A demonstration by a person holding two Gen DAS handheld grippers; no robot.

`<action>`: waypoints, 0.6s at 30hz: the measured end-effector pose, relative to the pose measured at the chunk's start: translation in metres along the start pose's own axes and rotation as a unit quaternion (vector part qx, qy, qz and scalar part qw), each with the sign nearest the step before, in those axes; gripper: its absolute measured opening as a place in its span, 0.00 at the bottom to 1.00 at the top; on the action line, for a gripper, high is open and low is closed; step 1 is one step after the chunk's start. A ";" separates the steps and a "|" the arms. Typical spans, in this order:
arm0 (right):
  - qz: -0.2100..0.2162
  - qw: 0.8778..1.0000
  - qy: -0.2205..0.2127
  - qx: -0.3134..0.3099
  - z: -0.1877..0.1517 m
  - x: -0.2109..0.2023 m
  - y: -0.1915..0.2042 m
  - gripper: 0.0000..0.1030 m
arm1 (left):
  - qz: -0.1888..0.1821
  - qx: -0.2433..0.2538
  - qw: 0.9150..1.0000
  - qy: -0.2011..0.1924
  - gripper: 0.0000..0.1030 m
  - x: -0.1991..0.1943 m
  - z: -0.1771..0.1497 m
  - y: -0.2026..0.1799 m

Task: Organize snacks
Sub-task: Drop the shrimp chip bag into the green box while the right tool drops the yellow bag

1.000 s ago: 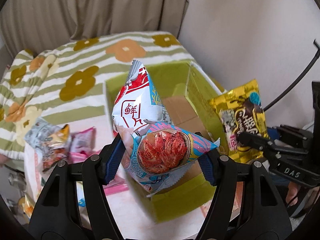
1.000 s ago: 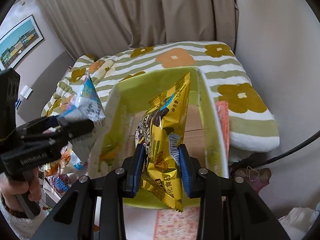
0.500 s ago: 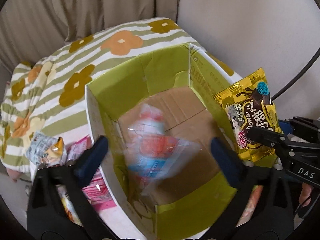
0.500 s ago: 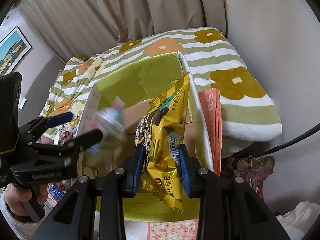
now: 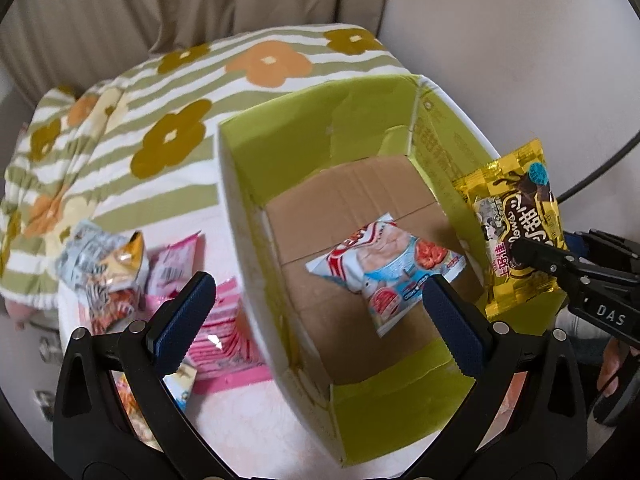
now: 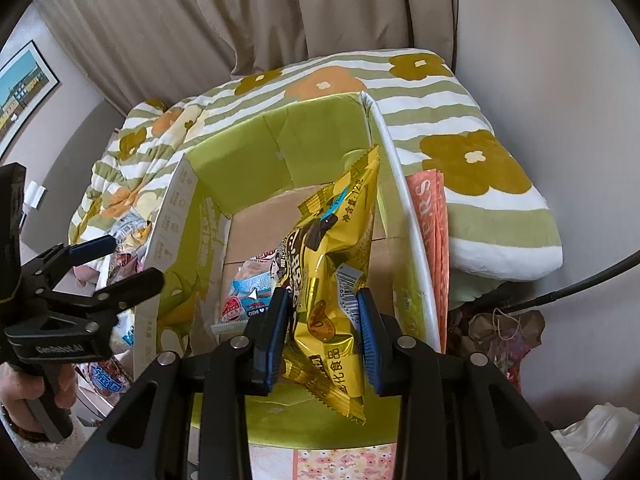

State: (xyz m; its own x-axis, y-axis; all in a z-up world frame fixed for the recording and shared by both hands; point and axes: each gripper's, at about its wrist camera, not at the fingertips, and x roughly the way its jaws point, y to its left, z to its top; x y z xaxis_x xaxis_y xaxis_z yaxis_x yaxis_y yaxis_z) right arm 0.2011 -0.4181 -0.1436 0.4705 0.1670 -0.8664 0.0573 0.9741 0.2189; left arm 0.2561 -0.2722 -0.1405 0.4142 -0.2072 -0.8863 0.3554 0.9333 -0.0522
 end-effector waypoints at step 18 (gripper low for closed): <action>-0.007 0.997 -0.052 -0.048 -0.025 -0.027 0.019 0.99 | 0.014 -0.031 0.999 -0.026 1.00 -0.038 -0.036 0.009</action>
State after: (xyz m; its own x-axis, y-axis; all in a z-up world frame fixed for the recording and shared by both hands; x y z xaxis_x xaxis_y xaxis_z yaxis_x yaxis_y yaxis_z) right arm 0.1674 -0.4005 -0.1274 0.5602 0.1412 -0.8163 -0.0171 0.9871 0.1591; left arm 0.2134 -0.2452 -0.1240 0.4670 -0.1935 -0.8628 0.2915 0.9549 -0.0564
